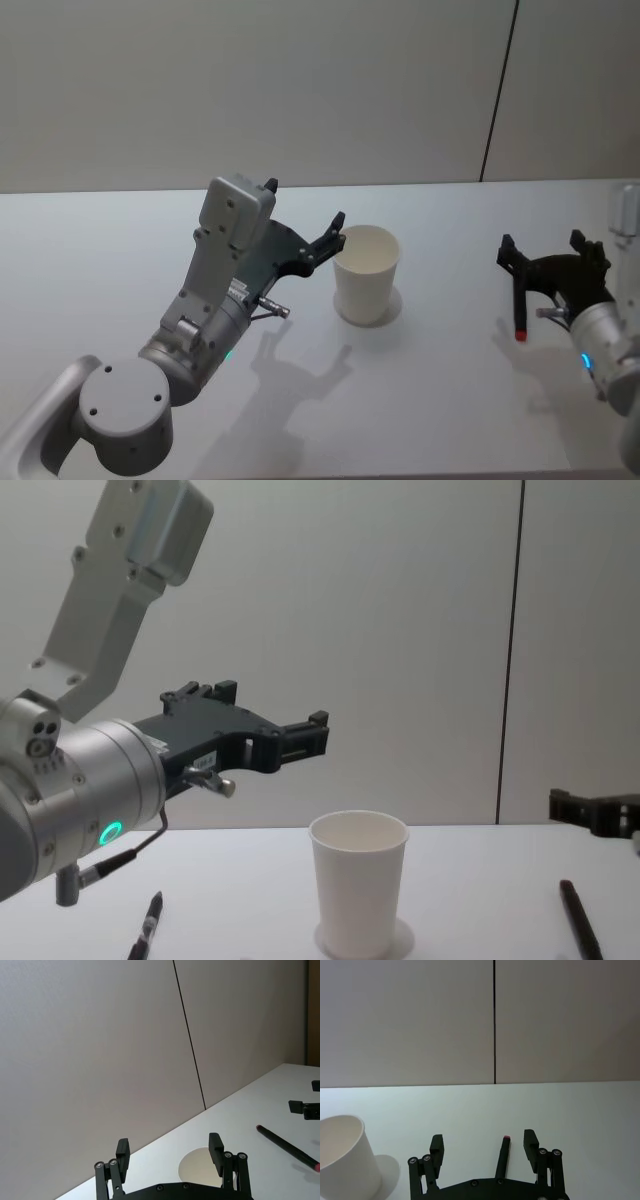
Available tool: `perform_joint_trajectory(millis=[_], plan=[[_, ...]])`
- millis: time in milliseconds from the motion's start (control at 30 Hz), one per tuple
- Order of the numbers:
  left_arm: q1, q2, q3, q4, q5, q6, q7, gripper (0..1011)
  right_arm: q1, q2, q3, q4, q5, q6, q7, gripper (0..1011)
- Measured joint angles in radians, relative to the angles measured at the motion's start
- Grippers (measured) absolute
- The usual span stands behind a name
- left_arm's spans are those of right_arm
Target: Place the pen into the pen holder.
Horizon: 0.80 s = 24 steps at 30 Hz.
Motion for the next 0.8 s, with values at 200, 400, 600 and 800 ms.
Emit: perform_joint_trajectory(millis=[200,400,600,800], plan=[[0.0,0.0,0.0,0.0,0.0,0.0,0.0,1004,0.026,-0.04,-0.012,0.034,-0.001,0.031,-0.078,1001],[0.0,0.0,0.0,0.0,0.0,0.0,0.0,1004,0.045,-0.067,-0.016,0.064,0.01,0.055,-0.135,1001],[0.0,0.0,0.0,0.0,0.0,0.0,0.0,1004,0.072,-0.091,-0.015,0.115,0.023,0.075,-0.178,1002],[0.0,0.0,0.0,0.0,0.0,0.0,0.0,1004,0.109,-0.113,-0.01,0.189,0.03,0.085,-0.197,1001]])
